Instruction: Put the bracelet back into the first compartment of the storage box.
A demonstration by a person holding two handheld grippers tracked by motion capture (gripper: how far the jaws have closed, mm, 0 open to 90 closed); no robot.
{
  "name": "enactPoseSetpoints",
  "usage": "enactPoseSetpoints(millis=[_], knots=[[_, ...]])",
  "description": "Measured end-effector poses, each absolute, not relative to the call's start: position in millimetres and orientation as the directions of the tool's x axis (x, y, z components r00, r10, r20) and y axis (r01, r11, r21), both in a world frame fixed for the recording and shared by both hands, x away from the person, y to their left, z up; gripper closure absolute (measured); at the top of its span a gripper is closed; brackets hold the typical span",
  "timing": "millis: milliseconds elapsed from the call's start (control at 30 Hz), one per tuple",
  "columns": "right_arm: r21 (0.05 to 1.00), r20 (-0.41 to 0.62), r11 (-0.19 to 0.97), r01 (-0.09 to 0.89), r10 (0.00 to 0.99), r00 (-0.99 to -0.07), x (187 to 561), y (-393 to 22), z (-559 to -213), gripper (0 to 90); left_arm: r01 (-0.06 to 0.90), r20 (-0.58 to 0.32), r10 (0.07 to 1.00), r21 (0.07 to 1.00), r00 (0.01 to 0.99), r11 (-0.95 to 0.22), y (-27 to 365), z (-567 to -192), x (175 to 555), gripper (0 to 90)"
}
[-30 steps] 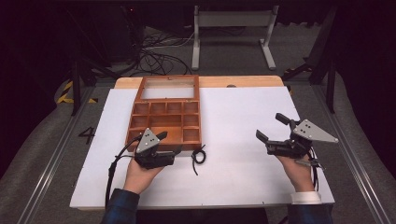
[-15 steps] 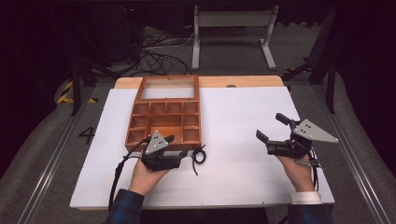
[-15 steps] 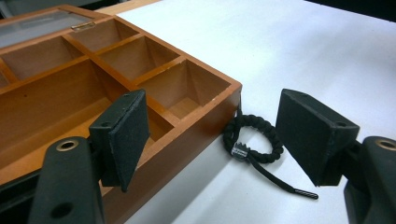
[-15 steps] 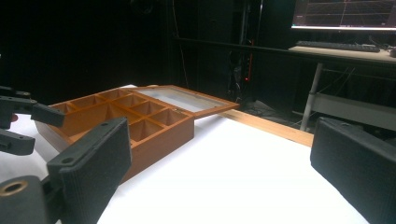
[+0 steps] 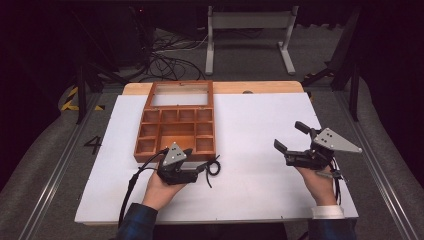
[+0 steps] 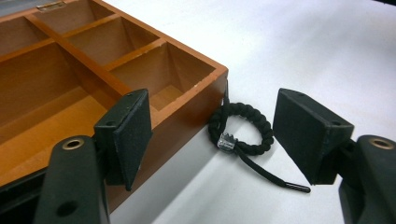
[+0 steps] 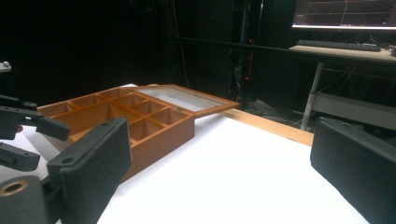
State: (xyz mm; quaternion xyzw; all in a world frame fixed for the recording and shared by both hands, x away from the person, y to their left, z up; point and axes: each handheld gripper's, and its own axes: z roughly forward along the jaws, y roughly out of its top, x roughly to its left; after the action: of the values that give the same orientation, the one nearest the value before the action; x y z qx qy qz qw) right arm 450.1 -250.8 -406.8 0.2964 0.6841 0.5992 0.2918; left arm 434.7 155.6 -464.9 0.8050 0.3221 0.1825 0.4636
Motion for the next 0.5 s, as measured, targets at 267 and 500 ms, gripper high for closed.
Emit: enactPoseSetpoints(millis=[267,500], knots=[[0.992,-0.049,0.113,0.056,0.752,-0.658,450,-249,-406,6.2,0.365,-0.025,0.669,0.852,0.743,-0.374,150,-470,437,32.1],[0.992,-0.051,0.117,0.057,0.751,-0.659,449,-250,-406,6.8,0.367,-0.022,0.66,0.845,0.751,-0.39,144,-473,438,31.9]])
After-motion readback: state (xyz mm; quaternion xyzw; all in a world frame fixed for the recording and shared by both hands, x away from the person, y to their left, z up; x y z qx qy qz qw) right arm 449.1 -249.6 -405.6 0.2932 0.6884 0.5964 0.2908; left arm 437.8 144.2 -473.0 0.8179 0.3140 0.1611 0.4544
